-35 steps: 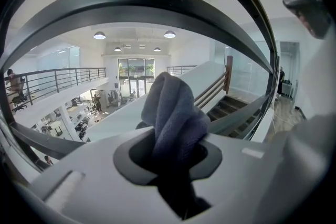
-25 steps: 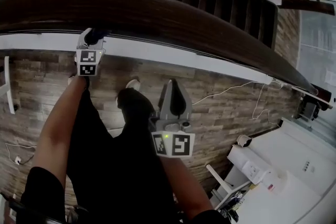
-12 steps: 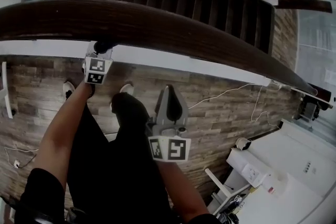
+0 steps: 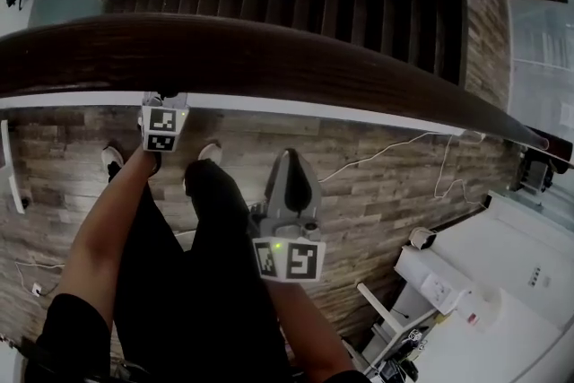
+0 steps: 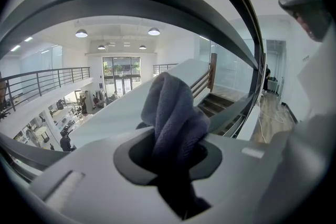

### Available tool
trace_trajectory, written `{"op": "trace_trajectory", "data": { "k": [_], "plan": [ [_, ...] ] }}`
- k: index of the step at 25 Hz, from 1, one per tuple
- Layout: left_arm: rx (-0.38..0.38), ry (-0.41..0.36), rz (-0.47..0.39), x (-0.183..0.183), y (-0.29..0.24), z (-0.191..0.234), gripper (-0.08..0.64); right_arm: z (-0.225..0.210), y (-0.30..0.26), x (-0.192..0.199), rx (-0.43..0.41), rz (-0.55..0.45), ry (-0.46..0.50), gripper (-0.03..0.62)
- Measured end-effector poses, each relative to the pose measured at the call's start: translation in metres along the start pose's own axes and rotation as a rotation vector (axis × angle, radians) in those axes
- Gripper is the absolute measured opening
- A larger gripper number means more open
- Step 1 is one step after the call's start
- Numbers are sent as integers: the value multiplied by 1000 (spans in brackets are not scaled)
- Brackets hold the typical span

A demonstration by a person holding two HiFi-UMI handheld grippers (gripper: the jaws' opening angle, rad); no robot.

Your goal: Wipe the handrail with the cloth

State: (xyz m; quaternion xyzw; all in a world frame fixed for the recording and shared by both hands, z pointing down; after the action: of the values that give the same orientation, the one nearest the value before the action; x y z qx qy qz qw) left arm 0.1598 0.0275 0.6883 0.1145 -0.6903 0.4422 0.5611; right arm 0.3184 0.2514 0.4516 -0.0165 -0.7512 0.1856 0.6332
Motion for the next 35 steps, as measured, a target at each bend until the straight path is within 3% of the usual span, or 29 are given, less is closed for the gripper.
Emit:
{"op": "trace_trajectory", "data": {
  "k": [6, 10, 14, 19, 26, 31, 35],
  "plan": [
    [-33, 15, -13, 2, 4, 2, 80, 2, 2, 4, -38, 7, 10, 3],
    [6, -55, 15, -1, 1, 0, 81, 4, 6, 3, -48, 9, 44, 3],
    [20, -46, 22, -8, 10, -2, 81, 4, 13, -2, -68, 4, 101, 3],
    [76, -70, 25, -14, 36, -9, 80, -5, 9, -12, -57, -4, 95, 3],
    [98, 2, -31, -41, 114, -3, 80, 4, 0, -39, -78, -78, 98, 2],
    [51, 167, -67, -69, 178, 3, 80, 41, -2, -57, -139, -128, 106, 2],
    [56, 164, -179, -114, 234, 14, 80, 78, 4, -77, -191, -117, 110, 2]
  ]
}}
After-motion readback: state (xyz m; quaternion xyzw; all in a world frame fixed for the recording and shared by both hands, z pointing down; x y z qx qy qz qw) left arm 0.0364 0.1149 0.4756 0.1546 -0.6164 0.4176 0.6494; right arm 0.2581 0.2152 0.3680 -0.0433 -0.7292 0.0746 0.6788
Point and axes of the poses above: the fingertips, and each gripper's own axes: y backward along the fingers, z to its left, x out of its underside, the point moved 10 cm from there along y, backward along the fingers
